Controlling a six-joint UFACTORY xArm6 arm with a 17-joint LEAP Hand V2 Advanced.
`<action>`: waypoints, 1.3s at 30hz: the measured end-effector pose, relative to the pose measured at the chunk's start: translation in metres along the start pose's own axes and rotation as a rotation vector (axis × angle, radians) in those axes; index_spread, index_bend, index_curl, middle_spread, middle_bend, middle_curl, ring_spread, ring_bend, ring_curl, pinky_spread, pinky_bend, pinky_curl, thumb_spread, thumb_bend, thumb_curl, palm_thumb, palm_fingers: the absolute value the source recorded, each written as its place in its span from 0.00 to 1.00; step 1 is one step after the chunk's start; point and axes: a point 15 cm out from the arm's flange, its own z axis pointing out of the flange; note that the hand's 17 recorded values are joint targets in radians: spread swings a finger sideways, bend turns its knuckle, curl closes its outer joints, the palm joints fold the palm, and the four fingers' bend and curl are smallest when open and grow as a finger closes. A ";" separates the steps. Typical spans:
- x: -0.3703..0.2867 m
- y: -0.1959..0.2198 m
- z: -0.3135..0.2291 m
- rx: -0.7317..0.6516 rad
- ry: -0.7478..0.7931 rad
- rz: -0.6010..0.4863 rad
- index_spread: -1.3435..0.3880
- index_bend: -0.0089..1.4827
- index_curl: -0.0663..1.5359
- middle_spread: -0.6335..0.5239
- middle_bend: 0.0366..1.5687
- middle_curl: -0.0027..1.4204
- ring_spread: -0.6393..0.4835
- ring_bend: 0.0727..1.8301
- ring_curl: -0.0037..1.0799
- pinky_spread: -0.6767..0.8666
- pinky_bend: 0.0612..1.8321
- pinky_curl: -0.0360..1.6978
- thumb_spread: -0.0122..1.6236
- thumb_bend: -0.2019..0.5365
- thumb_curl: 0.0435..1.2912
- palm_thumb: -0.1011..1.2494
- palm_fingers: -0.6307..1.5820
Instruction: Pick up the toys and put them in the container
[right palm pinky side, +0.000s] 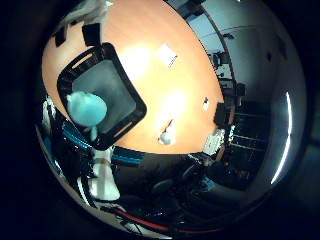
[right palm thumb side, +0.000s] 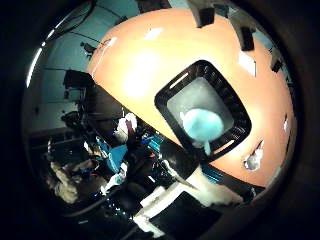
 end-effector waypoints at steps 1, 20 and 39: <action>0.000 0.000 0.000 -0.001 0.000 -0.001 0.53 0.13 0.35 0.43 0.25 0.37 0.46 0.40 0.43 0.55 0.39 0.47 0.67 0.24 0.21 0.44 0.36; 0.071 0.062 0.032 -0.082 0.005 0.083 0.55 0.12 0.24 0.47 0.20 0.27 0.51 0.32 0.29 0.71 0.30 0.33 0.65 0.24 0.19 0.46 0.39; 0.344 0.251 0.115 -0.159 0.115 0.471 0.55 0.12 0.23 0.46 0.21 0.26 0.51 0.29 0.24 0.69 0.27 0.24 0.65 0.24 0.20 0.50 0.41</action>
